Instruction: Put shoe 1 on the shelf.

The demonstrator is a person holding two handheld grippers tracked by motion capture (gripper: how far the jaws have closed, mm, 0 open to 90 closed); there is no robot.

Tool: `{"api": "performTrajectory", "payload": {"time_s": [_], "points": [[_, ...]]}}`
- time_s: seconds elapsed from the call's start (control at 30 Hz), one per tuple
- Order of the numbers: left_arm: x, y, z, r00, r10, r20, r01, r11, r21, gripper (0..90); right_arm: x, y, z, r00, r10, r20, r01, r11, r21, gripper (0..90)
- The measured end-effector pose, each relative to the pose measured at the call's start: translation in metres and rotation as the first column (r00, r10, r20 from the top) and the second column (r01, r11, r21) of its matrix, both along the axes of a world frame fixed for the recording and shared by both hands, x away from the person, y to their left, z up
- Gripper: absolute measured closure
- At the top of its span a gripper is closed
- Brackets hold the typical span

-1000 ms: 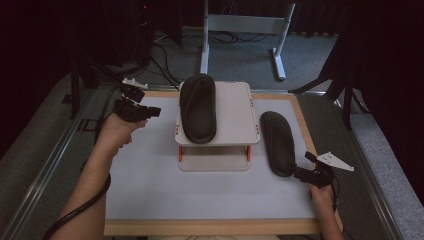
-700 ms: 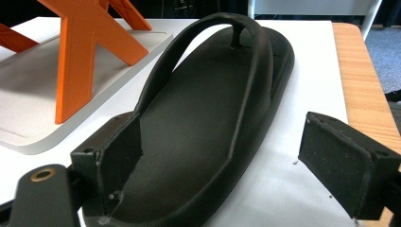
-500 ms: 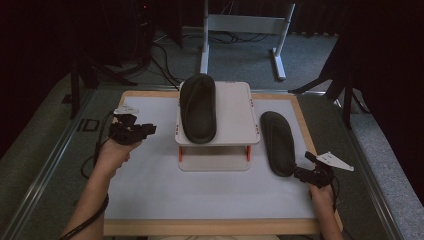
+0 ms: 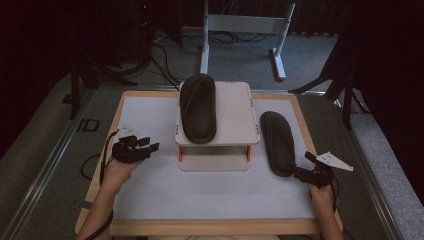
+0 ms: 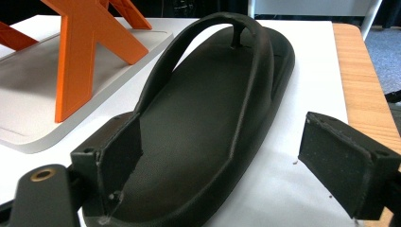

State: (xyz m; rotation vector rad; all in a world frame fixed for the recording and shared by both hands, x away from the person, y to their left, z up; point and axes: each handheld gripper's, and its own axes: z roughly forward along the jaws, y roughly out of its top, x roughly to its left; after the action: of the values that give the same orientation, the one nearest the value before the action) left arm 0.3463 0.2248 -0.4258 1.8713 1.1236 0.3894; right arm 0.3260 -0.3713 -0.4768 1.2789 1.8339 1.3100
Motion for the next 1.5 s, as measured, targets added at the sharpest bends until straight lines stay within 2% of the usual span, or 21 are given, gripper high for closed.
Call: {"api": "performTrajectory", "payload": {"time_s": [0.1, 0.17, 0.27, 0.3, 0.4, 0.57, 0.67, 0.7, 0.77, 0.8, 0.87, 0.9, 0.93, 0.97, 1.03, 1.07, 1.1, 1.23, 1.33, 1.37, 1.5], "points": [[-0.005, 0.006, -0.012, 0.9994, 0.034, -0.007, -0.034, 0.9989, -0.031, 42.0, 0.0, 0.0, 0.0, 1.0, -0.004, 0.003, 0.004, 1.0, 0.001, 13.3], [-0.009, 0.008, -0.018, 0.9992, 0.04, 0.006, -0.04, 0.9992, -0.006, 32.7, 0.0, 0.0, 0.0, 1.0, -0.005, 0.003, 0.005, 1.0, 0.001, 13.3], [-0.013, 0.01, -0.027, 0.9979, 0.064, -0.007, -0.064, 0.9969, 0.047, 17.9, 0.0, 0.0, 0.0, 1.0, -0.005, 0.005, 0.005, 1.0, 0.002, 13.3], [-0.015, 0.011, -0.029, 0.9976, 0.069, 0.001, -0.069, 0.996, 0.056, 16.1, 0.0, 0.0, 0.0, 1.0, -0.006, 0.005, 0.006, 1.0, 0.002, 13.3], [-0.022, 0.016, -0.032, 0.9965, 0.082, 0.02, -0.082, 0.9963, 0.025, 14.2, 0.0, 0.0, 0.0, 1.0, -0.009, 0.003, 0.009, 1.0, 0.007, 13.3], [-0.029, 0.022, -0.036, 0.9908, 0.124, 0.053, -0.127, 0.9901, 0.059, 7.3, 0.001, 0.0, 0.0, 0.9999, -0.012, 0.0, 0.012, 1.0, 0.003, 12.8], [-0.034, 0.029, -0.04, 0.9764, 0.199, 0.083, -0.204, 0.9779, 0.047, 4.2, 0.001, 0.001, 0.0, 1.0, -0.008, 0.004, 0.008, 1.0, -0.001, 12.4], [-0.035, 0.032, -0.042, 0.9684, 0.229, 0.099, -0.234, 0.9713, 0.042, 3.0, 0.001, 0.001, 0.0, 0.9999, -0.012, 0.004, 0.012, 1.0, -0.005, 12.5], [-0.04, 0.037, -0.045, 0.9476, 0.287, 0.14, -0.292, 0.9562, 0.016, 1.9, 0.001, 0.002, 0.0, 0.9999, -0.016, 0.006, 0.016, 1.0, -0.009, 12.5], [-0.043, 0.04, -0.046, 0.9338, 0.318, 0.164, -0.322, 0.9467, -0.004, 1.9, 0.001, 0.002, 0.0, 0.9998, -0.02, 0.005, 0.02, 1.0, -0.009, 12.6], [-0.047, 0.046, -0.049, 0.917, 0.349, 0.193, -0.348, 0.9366, -0.044, 1.9, 0.001, 0.002, 0.0, 0.9996, -0.027, 0.006, 0.027, 1.0, -0.012, 12.7], [-0.047, 0.046, -0.049, 0.917, 0.349, 0.193, -0.348, 0.9366, -0.044, 1.9, 0.001, 0.002, 0.0, 0.9996, -0.027, 0.006, 0.027, 1.0, -0.012, 12.7], [-0.049, 0.047, -0.051, 0.9076, 0.362, 0.212, -0.359, 0.9316, -0.054, 1.9, 0.001, 0.002, 0.0, 0.9995, -0.03, 0.006, 0.03, 0.999, -0.013, 12.9], [-0.05, 0.049, -0.053, 0.902, 0.37, 0.222, -0.369, 0.9281, -0.049, 1.9, 0.002, 0.003, 0.0, 0.9994, -0.034, 0.006, 0.034, 0.999, -0.023, 12.9], [-0.051, 0.051, -0.056, 0.8966, 0.382, 0.224, -0.384, 0.9226, -0.036, 1.9, 0.002, 0.005, 0.0, 0.9992, -0.039, 0.008, 0.039, 0.999, -0.038, 12.8], [-0.051, 0.053, -0.058, 0.8951, 0.385, 0.224, -0.385, 0.9216, -0.045, 1.9, 0.002, 0.005, 0.0, 0.9992, -0.039, 0.008, 0.039, 0.999, -0.038, 12.8], [-0.051, 0.054, -0.06, 0.8907, 0.395, 0.226, -0.393, 0.918, -0.054, 1.9, 0.002, 0.006, 0.0, 0.9993, -0.037, 0.006, 0.038, 0.998, -0.054, 12.8], [-0.054, 0.06, -0.062, 0.8727, 0.425, 0.241, -0.404, 0.9052, -0.131, 2.1, 0.002, 0.007, 0.0, 0.9991, -0.042, 0.006, 0.042, 0.998, -0.056, 12.5], [-0.058, 0.061, -0.063, 0.8527, 0.435, 0.289, -0.406, 0.9003, -0.156, 2.2, 0.002, 0.006, 0.0, 0.9991, -0.043, 0.001, 0.043, 0.998, -0.049, 11.3], [-0.06, 0.06, -0.063, 0.8428, 0.438, 0.312, -0.408, 0.8988, -0.16, 2.2, 0.003, 0.006, 0.0, 0.9988, -0.049, -0.005, 0.049, 0.998, -0.047, 11.3], [-0.06, 0.059, -0.063, 0.8469, 0.427, 0.317, -0.4, 0.9042, -0.15, 2.1, 0.003, 0.006, 0.0, 0.9977, -0.067, -0.003, 0.067, 0.997, -0.047, 11.2]]}}
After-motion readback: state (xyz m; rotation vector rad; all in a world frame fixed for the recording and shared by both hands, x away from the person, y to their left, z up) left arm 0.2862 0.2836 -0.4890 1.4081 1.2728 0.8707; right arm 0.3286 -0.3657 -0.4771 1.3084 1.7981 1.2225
